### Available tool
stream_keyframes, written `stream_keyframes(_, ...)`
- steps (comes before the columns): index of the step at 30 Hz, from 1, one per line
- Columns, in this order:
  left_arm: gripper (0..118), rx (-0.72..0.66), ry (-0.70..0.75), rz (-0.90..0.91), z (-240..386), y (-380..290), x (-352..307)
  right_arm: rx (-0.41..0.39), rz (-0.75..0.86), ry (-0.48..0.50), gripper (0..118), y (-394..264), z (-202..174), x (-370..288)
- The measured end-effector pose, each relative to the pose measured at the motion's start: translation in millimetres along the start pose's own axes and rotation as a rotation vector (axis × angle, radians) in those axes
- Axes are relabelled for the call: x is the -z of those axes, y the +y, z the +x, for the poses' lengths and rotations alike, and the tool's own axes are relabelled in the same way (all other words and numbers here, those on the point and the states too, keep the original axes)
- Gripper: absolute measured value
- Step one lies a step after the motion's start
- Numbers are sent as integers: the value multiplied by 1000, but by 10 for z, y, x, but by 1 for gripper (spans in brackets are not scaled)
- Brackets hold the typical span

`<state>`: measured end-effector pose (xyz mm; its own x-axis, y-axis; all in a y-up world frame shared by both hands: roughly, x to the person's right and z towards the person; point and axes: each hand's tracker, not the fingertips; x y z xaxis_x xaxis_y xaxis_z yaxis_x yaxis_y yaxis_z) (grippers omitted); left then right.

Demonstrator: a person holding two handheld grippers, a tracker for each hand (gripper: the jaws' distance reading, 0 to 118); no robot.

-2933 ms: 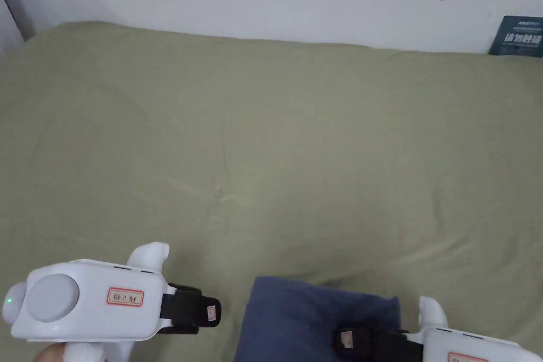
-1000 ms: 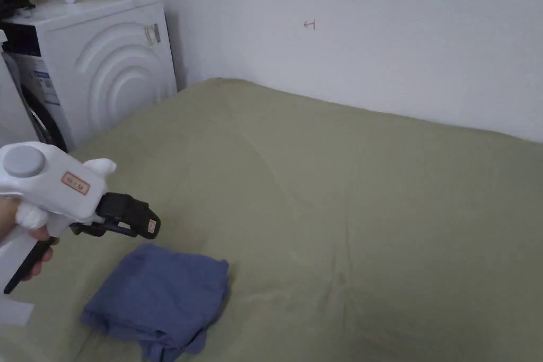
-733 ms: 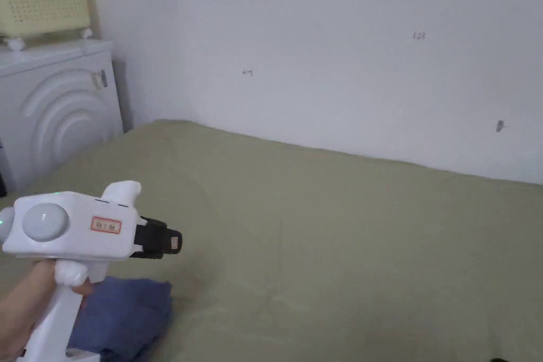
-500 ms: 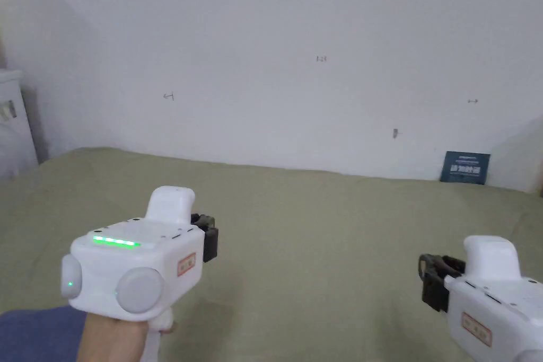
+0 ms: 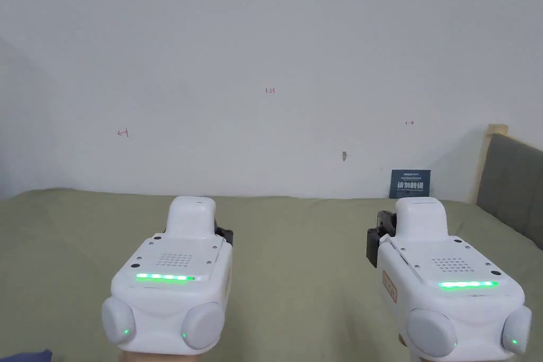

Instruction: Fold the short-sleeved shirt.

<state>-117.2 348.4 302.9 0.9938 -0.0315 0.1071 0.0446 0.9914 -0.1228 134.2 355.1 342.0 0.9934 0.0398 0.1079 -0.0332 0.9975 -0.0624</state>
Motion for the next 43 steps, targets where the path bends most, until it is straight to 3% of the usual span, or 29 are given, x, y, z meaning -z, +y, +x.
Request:
stream_keyframes(4, 2, -22, -6, -8, -36, 42, -8, -16, -2, 7, 1, 4, -4, -6)
stream_keyframes(5, 7, -24, -6, -10, -39, 42, 5, -16, -5, 9, 5, 4, -3, -6)
stream_keyframes(6, 10, -28, -12, -11, -48, 45, -1, -16, -12, 14, 20, 6, 6, -4)
stream_keyframes(7, 14, -30, -17, -13, -49, 46, -2, -19, -22, 27, 20, 18, 19, -2)
stream_keyframes(8, 14, -32, -15, -17, -48, 49, 0, -21, -27, 34, 28, 31, 28, 1)
stream_keyframes(9, 36, -33, -6, -22, -67, 54, 6, -23, -32, 31, 63, 49, 27, 15)
stream_keyframes(10, 71, -44, -3, -30, -84, 59, 25, -20, -42, 28, 103, 69, 30, 29)
stream_keyframes(11, 111, -54, 4, -40, -106, 58, 41, -14, -49, 25, 116, 35, 61, -2)
stream_keyframes(12, 118, -79, -2, -25, -120, 45, 25, -5, 34, 45, 116, 38, 90, -16)
stream_keyframes(15, 118, -81, 21, -13, -150, 102, 3, -14, 14, -9, 118, 166, 44, -29)
stream_keyframes(19, 118, -81, 6, -13, -195, 137, -42, 55, -40, 52, 118, 204, 95, -36)
stream_keyframes(21, 118, -80, -9, -16, -209, 157, -74, 42, -63, 27, 118, 236, 51, -54)
stream_keyframes(24, 118, -75, -28, -28, -184, 192, -102, -85, -138, -123, 118, 284, -82, -30)
stream_keyframes(25, 118, -71, -28, -29, -185, 197, -109, -151, -144, -137, 118, 292, -129, -32)
stream_keyframes(27, 118, -65, -27, -33, -178, 205, -100, -192, -107, -132, 118, 255, -170, -22)
stream_keyframes(31, 118, -100, -42, -52, -191, 203, -79, -141, -90, -99, 118, 218, -162, -77)
stream_keyframes(35, 118, -107, -50, -61, -190, 190, -66, -116, -69, -157, 118, 218, -151, -70)
stream_keyframes(37, 118, -105, -54, -63, -184, 195, -71, -16, -119, -88, 118, 270, -37, -74)
stream_keyframes(39, 118, -100, -61, -65, -180, 206, -69, 34, -163, -4, 118, 332, 64, -91)
stream_keyframes(42, 118, -95, -65, -70, -177, 216, -61, -30, -111, 14, 118, 288, 78, -116)
stream_keyframes(43, 118, -94, -63, -70, -178, 219, -56, -58, -99, -22, 118, 264, 45, -140)
